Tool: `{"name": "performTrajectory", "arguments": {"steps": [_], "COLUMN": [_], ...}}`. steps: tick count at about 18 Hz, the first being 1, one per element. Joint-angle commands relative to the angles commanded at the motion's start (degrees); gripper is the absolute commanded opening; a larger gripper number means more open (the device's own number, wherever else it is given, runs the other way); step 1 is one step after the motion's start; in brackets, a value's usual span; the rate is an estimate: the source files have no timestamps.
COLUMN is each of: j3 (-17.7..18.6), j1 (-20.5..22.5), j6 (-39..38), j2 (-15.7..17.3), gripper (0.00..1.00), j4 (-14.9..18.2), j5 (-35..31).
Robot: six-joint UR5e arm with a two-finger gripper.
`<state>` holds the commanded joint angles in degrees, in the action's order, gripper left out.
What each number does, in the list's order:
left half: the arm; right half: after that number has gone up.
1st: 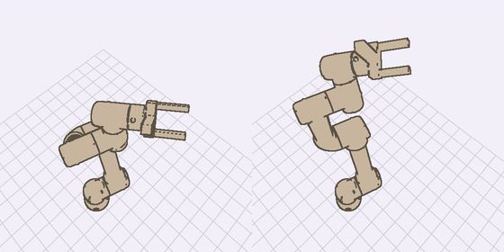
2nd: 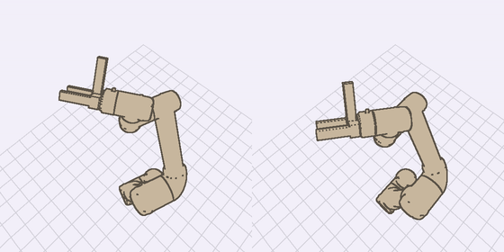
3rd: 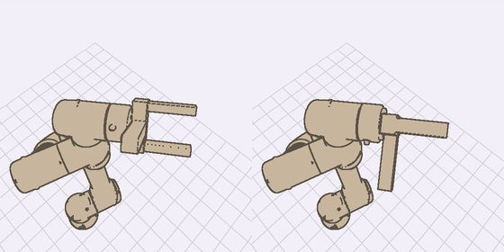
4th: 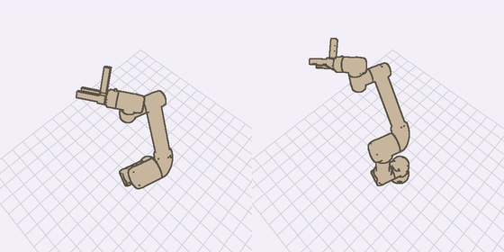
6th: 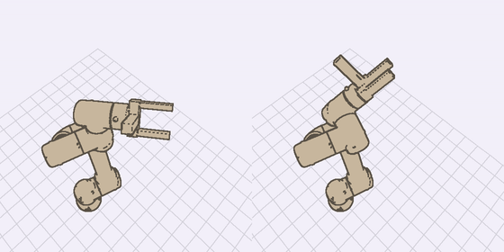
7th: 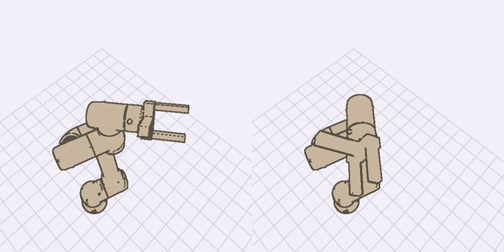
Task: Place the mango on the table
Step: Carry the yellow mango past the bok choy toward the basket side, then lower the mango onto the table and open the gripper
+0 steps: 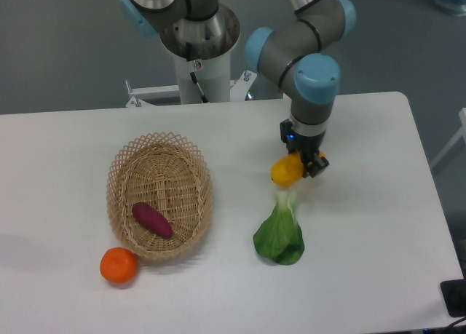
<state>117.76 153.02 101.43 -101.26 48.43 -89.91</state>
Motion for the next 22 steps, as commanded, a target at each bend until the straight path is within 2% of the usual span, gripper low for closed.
{"name": "performTrajectory", "arguments": {"steps": [4,10,13,15,18,22], "j3": [3.43,4.23,4.23,4.23,3.97,1.69], "j1": [-0.44,-1.41,-1.41,-1.41,-1.41,-1.06], "j6": [-0.26,-0.18,-0.44,-0.53,-0.70,-0.70], "j2": [2.11,2.20,2.20,2.11,2.03,1.94], "gripper": [0.54,0.62,0.75,1.00,1.00,1.00], "j4": [0.00,0.00,0.00,0.00,0.00,0.52], "j5": [0.00,0.09,0.35,0.53,1.49,1.93]}}
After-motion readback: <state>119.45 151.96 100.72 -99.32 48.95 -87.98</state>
